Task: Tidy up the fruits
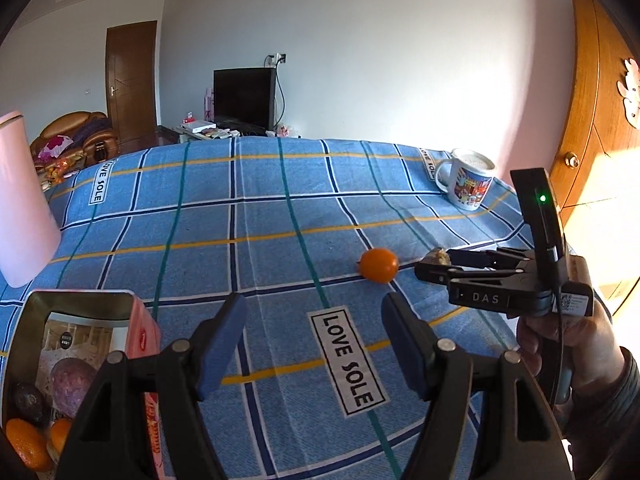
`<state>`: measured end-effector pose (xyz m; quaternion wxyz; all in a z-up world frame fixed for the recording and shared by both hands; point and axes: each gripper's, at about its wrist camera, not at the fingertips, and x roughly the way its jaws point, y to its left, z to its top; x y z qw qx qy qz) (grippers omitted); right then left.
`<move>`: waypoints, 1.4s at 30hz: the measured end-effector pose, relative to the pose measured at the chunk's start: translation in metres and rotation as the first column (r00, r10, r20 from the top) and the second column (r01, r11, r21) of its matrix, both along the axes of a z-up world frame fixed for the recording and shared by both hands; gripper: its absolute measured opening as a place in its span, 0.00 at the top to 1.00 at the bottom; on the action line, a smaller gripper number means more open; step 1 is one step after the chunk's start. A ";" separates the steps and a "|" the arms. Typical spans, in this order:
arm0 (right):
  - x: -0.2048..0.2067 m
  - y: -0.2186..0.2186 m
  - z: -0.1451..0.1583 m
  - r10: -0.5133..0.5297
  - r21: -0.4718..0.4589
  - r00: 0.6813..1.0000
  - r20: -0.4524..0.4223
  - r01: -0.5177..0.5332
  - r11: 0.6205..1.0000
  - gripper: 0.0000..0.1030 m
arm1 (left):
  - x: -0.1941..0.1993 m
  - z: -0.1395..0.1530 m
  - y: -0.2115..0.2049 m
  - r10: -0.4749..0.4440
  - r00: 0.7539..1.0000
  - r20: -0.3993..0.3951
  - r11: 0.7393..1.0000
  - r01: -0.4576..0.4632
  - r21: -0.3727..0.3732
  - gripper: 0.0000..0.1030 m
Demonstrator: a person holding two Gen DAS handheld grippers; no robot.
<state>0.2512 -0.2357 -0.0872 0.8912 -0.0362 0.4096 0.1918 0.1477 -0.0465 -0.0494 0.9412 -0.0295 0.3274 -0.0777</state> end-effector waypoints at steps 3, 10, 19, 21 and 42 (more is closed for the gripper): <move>0.010 0.003 -0.008 0.006 -0.027 1.000 -0.027 -0.007 1.000 0.68 | 0.010 -0.004 -0.007 0.005 1.000 -0.017 1.000 -0.005 0.005 0.30; 0.004 -0.020 -0.003 -0.049 0.049 0.999 0.019 0.048 0.998 0.68 | 0.032 -0.015 -0.036 -0.016 0.999 -0.046 0.999 0.018 0.031 0.30; 0.002 -0.051 0.003 -0.145 0.143 0.989 0.033 0.139 0.980 0.68 | 0.070 -0.034 -0.075 -0.073 0.992 -0.107 0.995 0.079 0.057 0.30; 0.001 -0.055 0.003 -0.152 0.168 0.988 0.031 0.145 0.975 0.68 | 0.078 -0.038 -0.082 -0.078 0.989 -0.122 0.994 0.086 0.061 0.30; -0.007 -0.053 0.009 -0.148 0.165 0.987 0.068 0.135 0.977 0.68 | 0.105 -0.046 -0.093 -0.122 0.971 -0.207 0.990 0.134 0.046 0.58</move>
